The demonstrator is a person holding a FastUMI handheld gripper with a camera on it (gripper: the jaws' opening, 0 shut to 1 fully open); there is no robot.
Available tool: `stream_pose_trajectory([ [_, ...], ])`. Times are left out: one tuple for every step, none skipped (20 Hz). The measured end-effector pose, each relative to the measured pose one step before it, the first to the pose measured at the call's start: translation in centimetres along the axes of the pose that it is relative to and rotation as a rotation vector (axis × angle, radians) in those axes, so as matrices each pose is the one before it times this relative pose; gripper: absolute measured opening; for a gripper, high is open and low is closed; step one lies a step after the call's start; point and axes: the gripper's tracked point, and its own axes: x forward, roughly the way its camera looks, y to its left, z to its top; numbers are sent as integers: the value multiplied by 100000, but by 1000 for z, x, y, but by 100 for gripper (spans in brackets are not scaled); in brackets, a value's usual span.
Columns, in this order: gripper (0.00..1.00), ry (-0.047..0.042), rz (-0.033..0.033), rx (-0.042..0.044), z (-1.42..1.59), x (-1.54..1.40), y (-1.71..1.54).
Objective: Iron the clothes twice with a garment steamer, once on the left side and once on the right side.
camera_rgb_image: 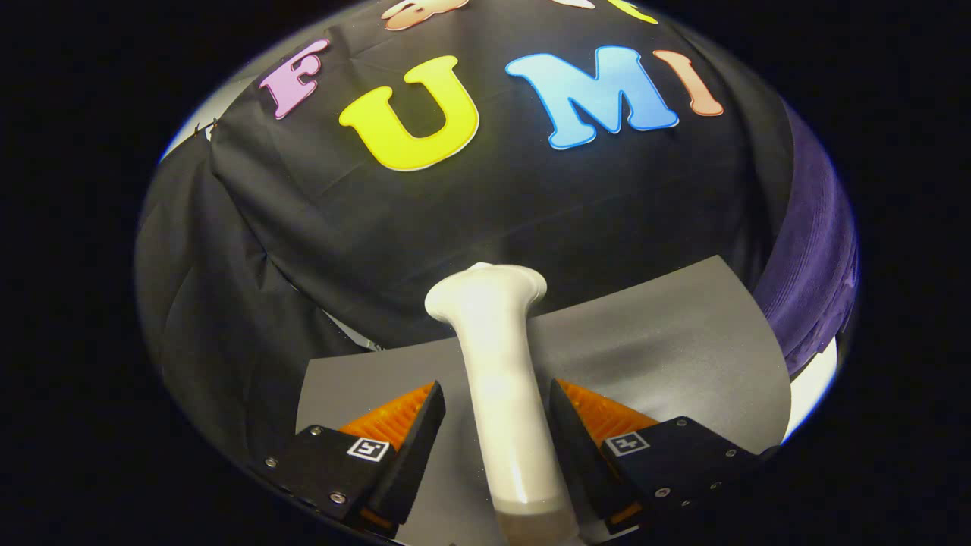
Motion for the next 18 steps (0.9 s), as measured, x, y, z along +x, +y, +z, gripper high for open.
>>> stream_pose_trajectory([
  [83,-141,-1835,-97,61,190,-224],
  [77,218,-2198,592,-7,33,-502],
  [73,-179,-2172,1311,200,-60,-386],
  [64,514,-892,933,-77,99,-122],
  [58,399,424,-368,-157,-8,182],
  [53,-187,892,-1100,69,-184,112],
  [51,50,1023,-1615,-24,195,162],
  [49,-361,237,-1190,15,176,-17],
  [47,-499,-661,-520,23,74,-167],
  [45,-1363,-1425,-1281,-57,2,-54],
  [42,-1159,-1886,-1441,99,-22,10],
  [40,-1243,-1882,-2103,-81,27,38],
  [38,-1554,-1701,-2691,96,-14,77],
  [36,-1514,-1345,-2460,-93,-42,153],
  [36,-2003,-1307,-2140,154,72,122],
  [36,-1580,-1135,-2786,-61,-24,71],
  [36,-1227,-776,-2637,-30,-103,38],
  [36,-1342,-186,-519,36,-554,19],
])
